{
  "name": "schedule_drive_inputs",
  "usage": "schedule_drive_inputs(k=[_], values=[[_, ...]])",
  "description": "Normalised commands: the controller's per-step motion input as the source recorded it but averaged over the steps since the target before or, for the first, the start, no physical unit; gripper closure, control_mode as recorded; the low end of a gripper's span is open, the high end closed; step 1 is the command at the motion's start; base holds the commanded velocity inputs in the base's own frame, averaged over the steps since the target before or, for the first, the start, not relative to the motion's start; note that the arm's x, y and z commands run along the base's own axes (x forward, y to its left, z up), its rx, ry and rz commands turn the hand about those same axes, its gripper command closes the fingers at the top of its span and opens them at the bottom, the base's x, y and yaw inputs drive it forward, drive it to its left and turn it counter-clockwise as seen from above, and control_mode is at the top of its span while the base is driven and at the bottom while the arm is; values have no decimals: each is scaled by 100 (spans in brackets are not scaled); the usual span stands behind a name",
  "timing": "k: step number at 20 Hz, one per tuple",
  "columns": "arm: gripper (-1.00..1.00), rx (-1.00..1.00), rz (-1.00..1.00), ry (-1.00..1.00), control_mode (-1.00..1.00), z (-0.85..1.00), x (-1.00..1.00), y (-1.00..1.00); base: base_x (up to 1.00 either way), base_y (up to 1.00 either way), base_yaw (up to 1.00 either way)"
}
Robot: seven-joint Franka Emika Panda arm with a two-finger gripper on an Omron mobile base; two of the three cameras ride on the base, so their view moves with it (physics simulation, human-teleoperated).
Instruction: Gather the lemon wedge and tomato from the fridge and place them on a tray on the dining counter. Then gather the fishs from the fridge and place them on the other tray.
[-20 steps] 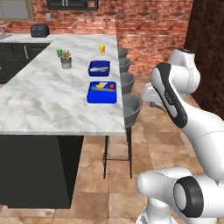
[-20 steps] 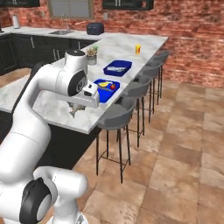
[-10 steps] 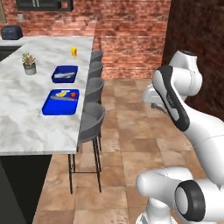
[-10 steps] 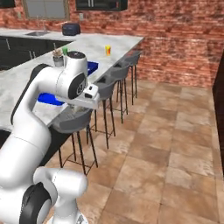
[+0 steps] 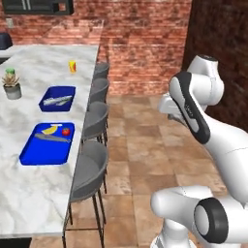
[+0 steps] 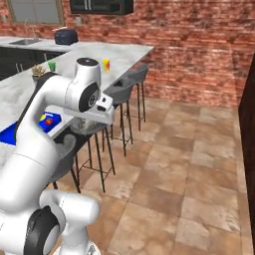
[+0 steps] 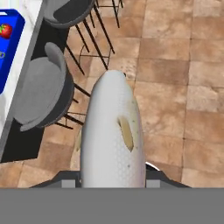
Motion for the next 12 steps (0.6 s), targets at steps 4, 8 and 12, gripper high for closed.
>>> schedule_drive_inputs(k=[4,8,12], values=[[100,0,0,0,100,0,0,0,91,-64,0],[100,0,0,0,100,0,0,0,82,-68,0],[100,0,0,0,100,0,0,0,89,-54,0]])
